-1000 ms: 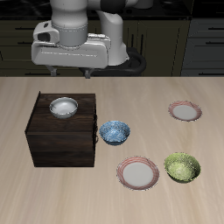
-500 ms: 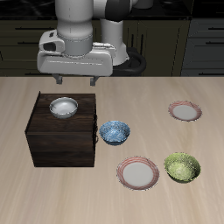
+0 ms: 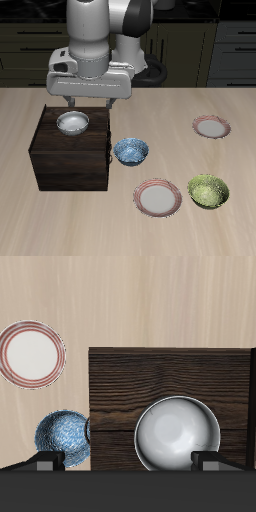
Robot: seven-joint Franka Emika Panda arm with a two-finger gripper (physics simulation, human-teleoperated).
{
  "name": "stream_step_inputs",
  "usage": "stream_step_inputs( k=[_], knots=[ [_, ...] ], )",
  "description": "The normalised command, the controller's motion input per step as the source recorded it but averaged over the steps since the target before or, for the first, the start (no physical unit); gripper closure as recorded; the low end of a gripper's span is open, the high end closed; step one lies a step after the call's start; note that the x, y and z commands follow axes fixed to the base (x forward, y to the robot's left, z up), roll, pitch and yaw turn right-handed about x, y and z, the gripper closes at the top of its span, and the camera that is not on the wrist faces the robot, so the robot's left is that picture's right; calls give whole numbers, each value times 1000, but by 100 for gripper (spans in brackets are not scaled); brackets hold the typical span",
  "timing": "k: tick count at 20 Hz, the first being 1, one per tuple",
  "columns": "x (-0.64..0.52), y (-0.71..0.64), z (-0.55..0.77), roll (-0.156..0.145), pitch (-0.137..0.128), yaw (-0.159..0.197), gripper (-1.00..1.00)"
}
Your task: Place the white bowl onto the plate that is on the left side of the table
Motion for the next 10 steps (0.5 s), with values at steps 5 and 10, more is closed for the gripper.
stream_step_inputs(
  k=[5, 10],
  knots=[
    [-19, -30, -220, 2, 19, 4, -100],
    [-43, -73, -211, -3, 12, -14, -100]
  ],
)
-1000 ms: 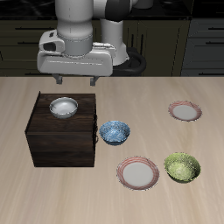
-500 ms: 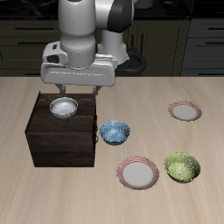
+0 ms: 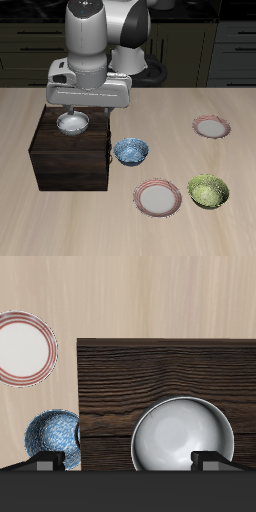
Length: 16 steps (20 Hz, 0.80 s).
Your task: Place the white bowl onto the plate that is on the left side of the table
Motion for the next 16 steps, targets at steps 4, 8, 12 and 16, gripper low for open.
stream_step_inputs(
  k=[4, 8, 12, 16],
  knots=[
    [-54, -116, -313, -9, 17, 4, -100],
    [-22, -22, -247, 3, 36, -18, -100],
    [-42, 83, -126, 22, 0, 4, -100],
    [-1, 101, -237, 52, 32, 16, -100]
  ],
)
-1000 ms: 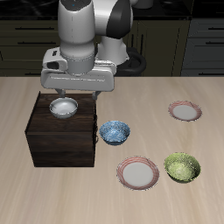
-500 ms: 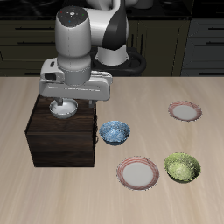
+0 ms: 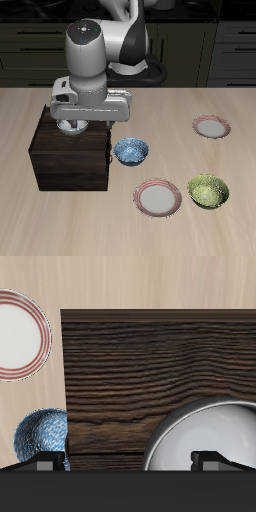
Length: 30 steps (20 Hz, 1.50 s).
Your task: Place the white bowl onto the plate that is on the left side of the table
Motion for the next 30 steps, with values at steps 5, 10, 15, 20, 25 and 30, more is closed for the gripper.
stream_step_inputs(
  k=[5, 10, 15, 20, 25, 30],
  knots=[
    [-55, -17, -67, 10, 2, -22, 100],
    [-48, -66, 84, -10, -6, -9, 100],
    [-90, 7, 145, 5, -21, 7, 100],
    [-176, 140, 319, 3, -51, 9, 100],
    [-251, 202, 411, -5, -62, -16, 100],
    [-402, 318, 359, -1, -52, -3, 100]
  ],
)
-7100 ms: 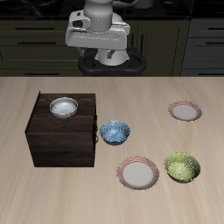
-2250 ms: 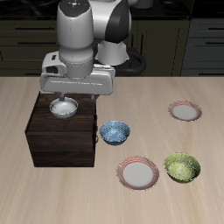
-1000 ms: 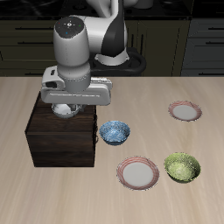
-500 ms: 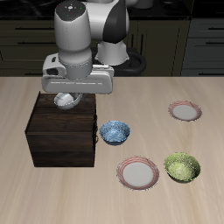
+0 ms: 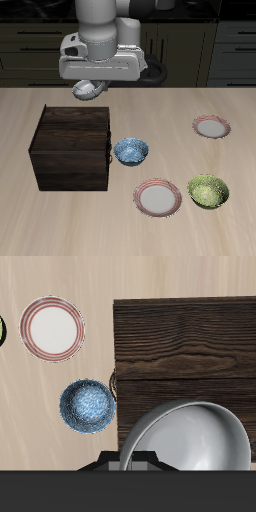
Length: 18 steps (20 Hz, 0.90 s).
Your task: Place the white bowl onto the plate that is on the left side of the table
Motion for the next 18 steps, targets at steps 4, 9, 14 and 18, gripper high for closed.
stream_step_inputs(
  k=[4, 9, 14, 18],
  knots=[
    [-434, 294, 162, 25, -57, 39, 100],
    [-356, 172, 176, -40, -48, 22, 100],
    [-331, 221, 79, -18, -25, 0, 100],
    [-235, 89, 21, -21, -28, -1, 100]
  ],
)
